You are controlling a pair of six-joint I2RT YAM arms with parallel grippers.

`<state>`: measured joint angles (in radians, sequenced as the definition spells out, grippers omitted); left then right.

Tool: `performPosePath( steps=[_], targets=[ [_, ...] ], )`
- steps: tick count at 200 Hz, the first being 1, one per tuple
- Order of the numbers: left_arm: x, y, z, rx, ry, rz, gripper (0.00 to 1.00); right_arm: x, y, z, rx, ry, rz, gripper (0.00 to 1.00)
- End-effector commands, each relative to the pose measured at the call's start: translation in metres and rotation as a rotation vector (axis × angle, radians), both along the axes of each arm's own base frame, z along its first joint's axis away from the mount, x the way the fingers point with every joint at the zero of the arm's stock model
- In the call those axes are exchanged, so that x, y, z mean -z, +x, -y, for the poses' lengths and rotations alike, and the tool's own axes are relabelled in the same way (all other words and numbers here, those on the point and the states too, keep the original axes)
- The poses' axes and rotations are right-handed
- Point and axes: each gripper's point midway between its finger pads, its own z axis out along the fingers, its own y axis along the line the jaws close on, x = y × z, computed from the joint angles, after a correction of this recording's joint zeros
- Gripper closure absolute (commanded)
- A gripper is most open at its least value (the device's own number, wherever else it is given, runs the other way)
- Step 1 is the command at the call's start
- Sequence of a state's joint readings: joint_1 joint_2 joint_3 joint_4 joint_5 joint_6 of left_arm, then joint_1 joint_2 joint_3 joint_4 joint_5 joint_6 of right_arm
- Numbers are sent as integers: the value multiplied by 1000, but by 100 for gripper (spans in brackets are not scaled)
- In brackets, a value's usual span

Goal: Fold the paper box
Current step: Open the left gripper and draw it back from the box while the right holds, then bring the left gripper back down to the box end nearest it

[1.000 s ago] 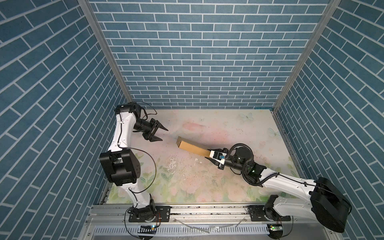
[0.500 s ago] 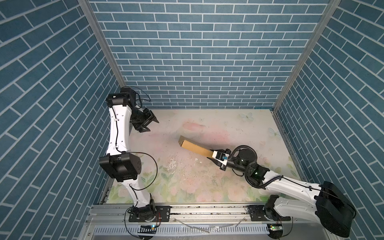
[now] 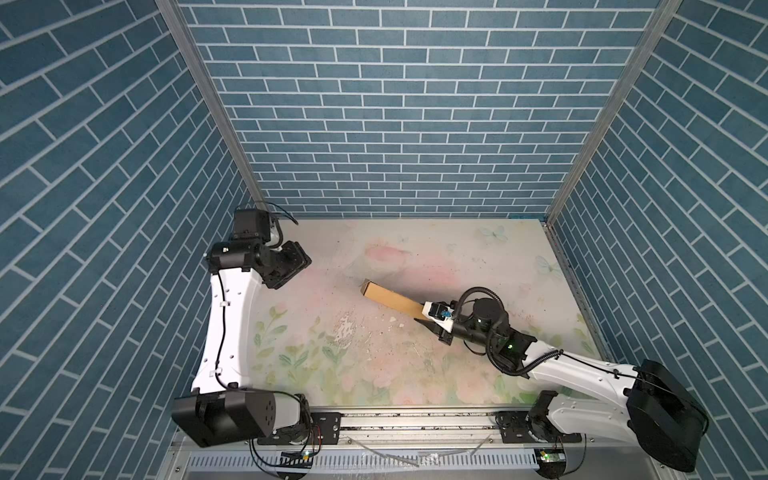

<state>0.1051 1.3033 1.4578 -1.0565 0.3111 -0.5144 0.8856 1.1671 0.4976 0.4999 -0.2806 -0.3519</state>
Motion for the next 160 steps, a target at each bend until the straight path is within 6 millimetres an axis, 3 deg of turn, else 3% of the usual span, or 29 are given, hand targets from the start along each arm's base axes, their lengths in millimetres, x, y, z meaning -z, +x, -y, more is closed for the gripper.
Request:
performPosePath(
  steps=[1, 44, 95, 160],
  targets=[
    [0, 29, 17, 107, 61, 173, 35, -19, 3, -4, 6, 6, -20, 77],
    [-9, 21, 50, 273, 101, 359, 31, -20, 5, 1, 37, -54, -72, 77],
    [27, 11, 73, 401, 145, 435, 30, -16, 1, 7, 46, -135, -146, 77],
    [28, -11, 95, 494, 178, 529, 29, -13, 4, 16, 47, -217, -183, 77]
  ],
)
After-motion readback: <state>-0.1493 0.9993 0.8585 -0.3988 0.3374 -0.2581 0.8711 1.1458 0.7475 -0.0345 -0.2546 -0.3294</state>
